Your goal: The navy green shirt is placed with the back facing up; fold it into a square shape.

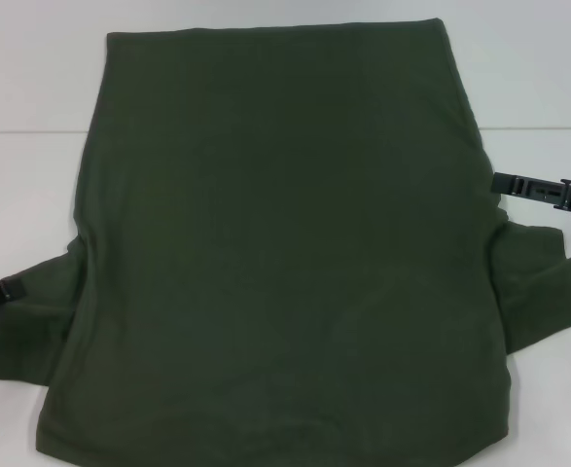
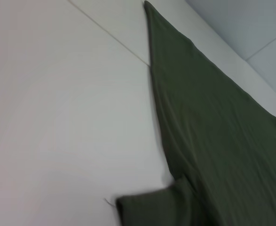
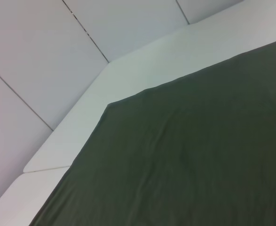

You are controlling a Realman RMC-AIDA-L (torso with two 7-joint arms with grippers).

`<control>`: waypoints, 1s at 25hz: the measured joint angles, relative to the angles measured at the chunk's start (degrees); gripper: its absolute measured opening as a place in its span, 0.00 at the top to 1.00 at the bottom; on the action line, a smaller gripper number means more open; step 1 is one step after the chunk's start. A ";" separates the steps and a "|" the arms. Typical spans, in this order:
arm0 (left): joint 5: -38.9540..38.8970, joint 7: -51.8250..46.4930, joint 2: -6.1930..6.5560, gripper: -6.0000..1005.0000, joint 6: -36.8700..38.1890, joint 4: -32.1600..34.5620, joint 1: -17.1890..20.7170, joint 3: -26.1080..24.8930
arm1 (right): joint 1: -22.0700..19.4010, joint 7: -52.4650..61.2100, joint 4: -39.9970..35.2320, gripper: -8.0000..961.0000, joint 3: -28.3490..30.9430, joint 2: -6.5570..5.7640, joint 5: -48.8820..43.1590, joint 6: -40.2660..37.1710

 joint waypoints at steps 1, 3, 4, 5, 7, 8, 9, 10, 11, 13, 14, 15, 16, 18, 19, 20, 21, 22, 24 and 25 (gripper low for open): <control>0.00 0.10 -0.11 0.29 0.18 0.00 -0.03 0.06 | 0.00 0.06 0.00 0.02 0.00 0.00 0.00 0.00; -0.01 0.27 -0.38 0.29 0.36 0.00 -0.09 0.24 | 0.00 0.08 0.00 0.02 0.00 0.03 0.00 -0.01; -0.01 0.31 -0.48 0.30 0.49 0.00 -0.07 0.30 | 0.00 0.08 0.00 0.02 0.00 0.05 0.00 -0.01; -0.01 0.34 -0.55 0.30 0.70 0.00 -0.01 0.34 | -0.01 0.08 0.00 0.02 0.00 0.06 0.00 -0.03; -0.02 0.36 -0.62 0.30 1.12 0.00 0.31 0.36 | -0.17 0.08 0.00 0.02 0.00 0.06 0.01 -0.04; -0.02 0.36 -0.63 0.30 1.15 0.00 0.44 0.36 | -0.26 0.08 0.00 0.02 0.00 0.07 0.01 -0.05; -0.02 0.43 -0.74 0.30 1.01 0.00 0.85 0.26 | -0.35 0.09 0.00 0.02 0.03 0.07 0.04 -0.05; -0.02 0.57 -0.88 0.30 0.83 -0.02 0.97 0.09 | -0.41 0.08 0.00 0.02 0.05 0.08 0.04 -0.06; -0.02 0.62 -0.92 0.30 0.74 -0.03 1.00 0.04 | -0.45 0.08 0.00 0.02 0.09 0.10 0.05 -0.06; -0.02 0.91 -1.15 0.31 0.47 -0.07 1.09 -0.17 | -0.48 0.09 0.00 0.02 0.17 0.15 0.06 -0.06; -0.02 0.94 -1.19 0.31 0.40 -0.07 1.08 -0.17 | -0.49 0.09 0.00 0.02 0.17 0.16 0.07 -0.08; -0.02 0.96 -1.26 0.31 0.28 -0.08 1.07 -0.17 | -0.49 0.09 0.00 0.02 0.17 0.16 0.08 -0.11; -0.02 0.97 -1.30 0.31 0.12 -0.08 1.02 -0.15 | -0.51 0.08 0.00 0.02 0.17 0.17 0.08 -0.12; -0.02 0.96 -1.41 0.31 -0.03 -0.08 0.88 -0.08 | -0.53 0.09 0.00 0.02 0.19 0.18 0.09 -0.15; -0.02 0.97 -1.44 0.31 -0.07 -0.08 0.83 -0.04 | -0.55 0.10 0.00 0.02 0.22 0.17 0.09 -0.17; -0.02 0.97 -1.48 0.32 -0.09 -0.08 0.79 0.02 | -0.57 0.11 0.00 0.02 0.24 0.17 0.09 -0.19; -0.02 0.97 -1.53 0.32 -0.11 -0.07 0.75 0.03 | -0.58 0.14 0.00 0.02 0.27 0.18 0.09 -0.22; -0.01 0.97 -1.62 0.32 -0.13 0.05 0.74 0.04 | -0.58 0.14 0.00 0.02 0.29 0.17 0.09 -0.24; -0.01 1.12 -1.94 0.32 -0.14 0.61 0.78 0.09 | -0.62 0.17 0.00 0.02 0.46 0.17 0.09 -0.31; -0.01 1.27 -2.12 0.32 -0.11 0.93 0.82 0.13 | -0.65 0.19 0.00 0.02 0.61 0.17 0.09 -0.43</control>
